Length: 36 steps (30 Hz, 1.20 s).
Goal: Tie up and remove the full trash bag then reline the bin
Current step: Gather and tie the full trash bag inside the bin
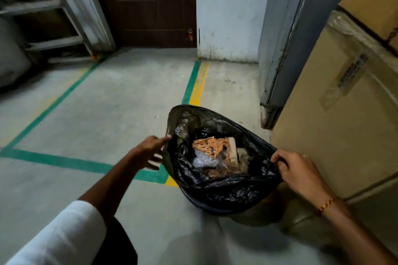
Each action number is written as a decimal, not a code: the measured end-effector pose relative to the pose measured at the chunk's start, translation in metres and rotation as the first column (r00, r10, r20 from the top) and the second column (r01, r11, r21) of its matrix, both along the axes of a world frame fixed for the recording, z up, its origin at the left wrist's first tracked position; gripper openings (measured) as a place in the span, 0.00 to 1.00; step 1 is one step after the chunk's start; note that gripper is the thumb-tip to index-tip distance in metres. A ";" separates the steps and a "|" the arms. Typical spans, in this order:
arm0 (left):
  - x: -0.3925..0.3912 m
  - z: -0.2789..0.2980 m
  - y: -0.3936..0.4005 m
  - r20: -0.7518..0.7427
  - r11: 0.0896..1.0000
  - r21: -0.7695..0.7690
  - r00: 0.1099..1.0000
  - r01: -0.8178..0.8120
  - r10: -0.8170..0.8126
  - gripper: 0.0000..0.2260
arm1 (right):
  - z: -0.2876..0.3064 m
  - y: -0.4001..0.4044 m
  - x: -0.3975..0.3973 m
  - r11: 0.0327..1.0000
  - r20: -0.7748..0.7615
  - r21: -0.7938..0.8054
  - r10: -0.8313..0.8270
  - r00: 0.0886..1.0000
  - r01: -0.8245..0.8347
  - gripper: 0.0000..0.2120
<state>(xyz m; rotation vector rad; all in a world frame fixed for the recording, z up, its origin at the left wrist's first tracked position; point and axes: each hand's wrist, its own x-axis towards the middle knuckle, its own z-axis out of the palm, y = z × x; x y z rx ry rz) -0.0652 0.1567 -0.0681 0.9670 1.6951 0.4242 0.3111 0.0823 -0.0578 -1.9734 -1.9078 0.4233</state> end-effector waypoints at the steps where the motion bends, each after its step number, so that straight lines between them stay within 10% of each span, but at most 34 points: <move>1: -0.002 -0.005 -0.012 0.063 0.997 -0.074 0.998 0.021 -0.016 0.22 | 0.001 0.000 0.000 1.000 0.007 -0.005 0.015 1.000 -0.015 0.13; 6: 0.013 -0.005 -0.029 0.159 0.961 0.134 0.962 -0.242 0.220 0.07 | 0.005 0.000 -0.002 0.997 0.014 0.024 0.069 0.998 -0.069 0.14; 17: -0.031 0.074 -0.066 0.298 0.554 0.631 0.829 -0.543 0.473 0.06 | 0.024 -0.004 0.005 0.982 -0.070 0.165 0.101 0.992 -0.088 0.17; 22: -0.039 0.070 -0.090 0.442 0.658 0.449 0.790 -0.604 0.424 0.04 | 0.034 -0.003 0.003 0.991 -0.080 0.098 0.102 0.992 -0.094 0.20; 27: -0.042 0.048 -0.099 0.283 0.791 0.298 0.841 -0.534 0.461 0.11 | 0.047 -0.007 0.002 0.991 -0.177 0.095 0.107 0.978 -0.091 0.22; 31: -0.036 0.043 -0.095 0.140 0.911 0.224 0.937 -0.345 0.321 0.29 | 0.056 -0.017 0.000 0.983 -0.177 0.013 0.180 0.968 -0.181 0.08; 36: -0.023 0.040 -0.086 0.152 0.992 0.125 0.988 -0.019 0.000 0.37 | 0.054 -0.026 0.002 0.928 -0.041 -0.221 0.298 0.954 -0.300 0.25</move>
